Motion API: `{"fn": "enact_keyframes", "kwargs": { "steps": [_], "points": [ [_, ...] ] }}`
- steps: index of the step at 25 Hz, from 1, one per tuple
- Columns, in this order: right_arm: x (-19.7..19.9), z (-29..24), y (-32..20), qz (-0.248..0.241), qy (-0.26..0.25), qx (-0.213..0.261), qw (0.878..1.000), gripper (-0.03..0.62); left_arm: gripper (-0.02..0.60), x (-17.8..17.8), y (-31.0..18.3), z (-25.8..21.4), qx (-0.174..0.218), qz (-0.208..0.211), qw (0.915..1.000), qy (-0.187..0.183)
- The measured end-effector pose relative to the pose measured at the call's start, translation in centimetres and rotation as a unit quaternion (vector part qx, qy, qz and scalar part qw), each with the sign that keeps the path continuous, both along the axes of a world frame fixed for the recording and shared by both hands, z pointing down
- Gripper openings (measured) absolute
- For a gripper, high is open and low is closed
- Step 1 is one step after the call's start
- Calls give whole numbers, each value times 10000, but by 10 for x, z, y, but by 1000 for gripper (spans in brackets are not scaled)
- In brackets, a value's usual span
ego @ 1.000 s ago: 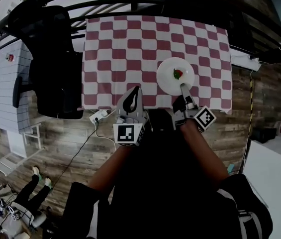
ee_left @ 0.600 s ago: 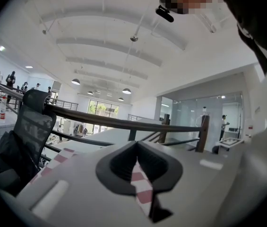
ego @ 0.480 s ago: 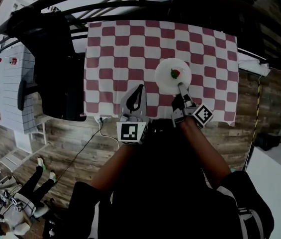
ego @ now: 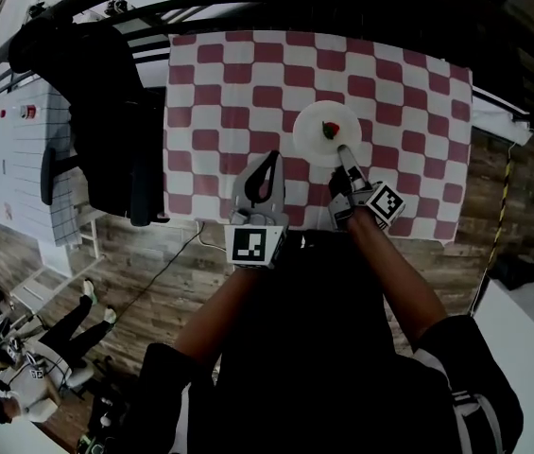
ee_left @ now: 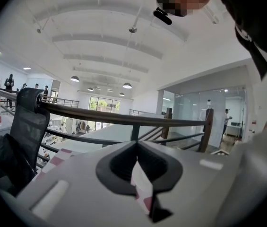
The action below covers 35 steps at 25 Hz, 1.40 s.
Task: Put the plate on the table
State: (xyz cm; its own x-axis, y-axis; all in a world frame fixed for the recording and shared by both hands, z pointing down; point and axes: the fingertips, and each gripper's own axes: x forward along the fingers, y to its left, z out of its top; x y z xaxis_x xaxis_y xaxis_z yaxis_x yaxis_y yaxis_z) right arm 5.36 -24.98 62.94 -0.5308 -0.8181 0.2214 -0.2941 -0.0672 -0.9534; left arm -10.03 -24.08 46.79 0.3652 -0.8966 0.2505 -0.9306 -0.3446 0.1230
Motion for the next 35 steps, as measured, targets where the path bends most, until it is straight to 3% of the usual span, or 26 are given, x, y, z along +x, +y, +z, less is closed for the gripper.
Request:
{"fn": "enact_keyframes", "kwargs": {
  "steps": [3,9,13,16,19,27,35],
  "points": [
    [2,15,-7,-24,-4,103,9999,17,8,6,-3,7,-92,73,9999,-14],
    [12,55,-7,239,-120,-388,9989,17,8,18,-10,13,-173,190,9996,-91],
    [20,78,-8,266,126,-720,9970,17,8,19,-17,16,-224,149,9996,-120],
    [13,81,-18,312,-365,-472,9977,17,8,17,-19,17,-248,105,9996,-113],
    [18,95,-16,202,-63,-653,9976,17,8,17,-21,19,-284,106,9994,-141],
    [9,102,-30,106,-264,-593,9978,17,8,17,-25,27,-371,59,9992,-136],
    [6,117,-31,-97,-90,-814,9966,18,8,19,-27,27,-455,54,9989,-90]
  ]
}}
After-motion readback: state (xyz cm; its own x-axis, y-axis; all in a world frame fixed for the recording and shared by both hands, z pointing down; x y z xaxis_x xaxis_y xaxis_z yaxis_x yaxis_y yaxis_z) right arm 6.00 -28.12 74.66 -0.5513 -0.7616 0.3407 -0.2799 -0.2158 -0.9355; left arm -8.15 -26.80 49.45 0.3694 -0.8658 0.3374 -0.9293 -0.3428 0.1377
